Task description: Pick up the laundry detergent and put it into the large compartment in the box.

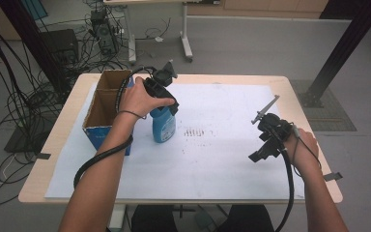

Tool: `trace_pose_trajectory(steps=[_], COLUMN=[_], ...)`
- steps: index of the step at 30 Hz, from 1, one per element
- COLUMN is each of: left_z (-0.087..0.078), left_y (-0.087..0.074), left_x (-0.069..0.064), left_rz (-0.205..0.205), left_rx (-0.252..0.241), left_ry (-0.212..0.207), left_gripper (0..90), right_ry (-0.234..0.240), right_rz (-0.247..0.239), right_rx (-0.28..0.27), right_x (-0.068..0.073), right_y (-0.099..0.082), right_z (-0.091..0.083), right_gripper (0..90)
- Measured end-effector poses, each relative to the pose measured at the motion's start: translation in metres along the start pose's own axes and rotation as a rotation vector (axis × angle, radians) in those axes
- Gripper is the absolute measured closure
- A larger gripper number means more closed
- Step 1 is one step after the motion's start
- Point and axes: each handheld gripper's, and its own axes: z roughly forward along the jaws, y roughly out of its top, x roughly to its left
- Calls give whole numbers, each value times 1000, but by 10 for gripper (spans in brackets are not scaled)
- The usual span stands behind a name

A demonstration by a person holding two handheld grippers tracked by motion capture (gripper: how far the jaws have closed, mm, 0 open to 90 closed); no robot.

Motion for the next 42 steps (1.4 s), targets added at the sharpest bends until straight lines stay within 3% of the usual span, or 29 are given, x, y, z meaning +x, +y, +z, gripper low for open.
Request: trace_pose_trajectory(steps=[19,42], left_z=[9,9], left_y=[-2,-3], left_x=[3,4], left_rz=[-8,-19], left_rx=[13,11], left_ry=[-6,-10], left_gripper=[83,85], right_ry=[3,-4], right_rz=[6,6], right_rx=[5,6], right_x=[-2,-2], right_y=[0,0], right_z=[1,0], right_gripper=[35,36])
